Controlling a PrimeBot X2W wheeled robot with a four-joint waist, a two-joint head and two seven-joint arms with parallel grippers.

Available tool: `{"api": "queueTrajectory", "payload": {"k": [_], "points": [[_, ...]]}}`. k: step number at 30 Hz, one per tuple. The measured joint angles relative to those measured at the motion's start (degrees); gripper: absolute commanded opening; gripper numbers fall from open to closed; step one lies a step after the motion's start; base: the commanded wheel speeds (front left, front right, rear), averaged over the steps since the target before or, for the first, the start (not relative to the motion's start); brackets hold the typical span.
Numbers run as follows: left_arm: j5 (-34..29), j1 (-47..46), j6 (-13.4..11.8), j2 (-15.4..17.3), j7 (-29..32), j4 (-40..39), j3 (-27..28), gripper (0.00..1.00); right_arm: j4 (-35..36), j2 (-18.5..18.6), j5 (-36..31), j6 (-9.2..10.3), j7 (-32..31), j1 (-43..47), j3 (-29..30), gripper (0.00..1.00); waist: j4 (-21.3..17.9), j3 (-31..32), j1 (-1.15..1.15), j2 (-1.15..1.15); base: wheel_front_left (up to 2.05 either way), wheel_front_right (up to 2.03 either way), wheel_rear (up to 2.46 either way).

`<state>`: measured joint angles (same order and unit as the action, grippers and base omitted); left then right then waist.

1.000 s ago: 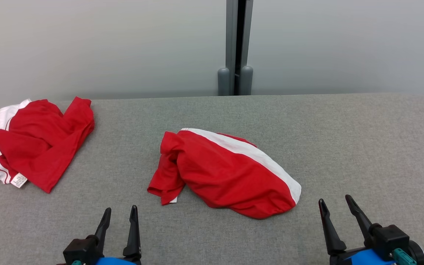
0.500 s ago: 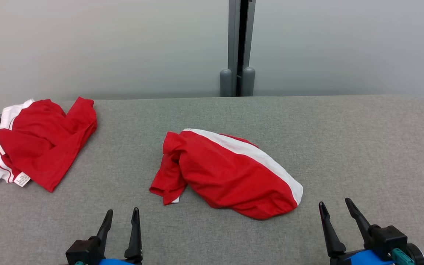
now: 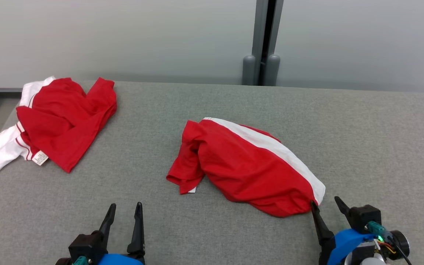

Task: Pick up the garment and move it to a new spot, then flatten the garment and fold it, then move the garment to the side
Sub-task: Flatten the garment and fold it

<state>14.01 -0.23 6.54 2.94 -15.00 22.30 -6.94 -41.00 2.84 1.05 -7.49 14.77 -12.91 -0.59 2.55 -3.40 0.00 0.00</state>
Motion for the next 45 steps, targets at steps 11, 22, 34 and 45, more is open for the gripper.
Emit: {"api": "queueTrajectory", "payload": {"k": [11, 22, 34, 45], "points": [[-0.05, -0.91, 0.01, 0.00, 0.00, 0.03, 0.12, 1.00, -13.44, 0.05, 4.31, 0.00, -0.97, -8.53, -3.27, 0.00, 2.63, -2.33, 0.00, 0.00, 0.00, 0.00, 0.00], [0.37, -0.98, -0.46, -0.01, 0.00, -0.59, -0.48, 1.00, -9.79, 3.26, -8.57, -0.01, 0.10, -12.78, 3.98, 0.00, 0.14, -2.21, 0.00, 0.00, 0.00, 0.00, 0.00], [0.55, -1.91, -0.47, -0.02, 0.00, -0.67, -1.47, 1.00, -3.46, 7.70, -26.54, -0.01, -1.37, -15.20, 11.09, 0.00, 0.12, -3.20, 0.00, 0.00, 0.00, 0.00, 0.00], [0.60, -2.45, -0.53, -0.02, 0.00, -0.13, -1.67, 1.00, -8.15, 5.30, -29.73, -0.01, -0.27, -12.57, 17.39, 1.00, 0.52, -2.89, 0.00, 0.00, 0.00, 0.00, 0.00]]}}
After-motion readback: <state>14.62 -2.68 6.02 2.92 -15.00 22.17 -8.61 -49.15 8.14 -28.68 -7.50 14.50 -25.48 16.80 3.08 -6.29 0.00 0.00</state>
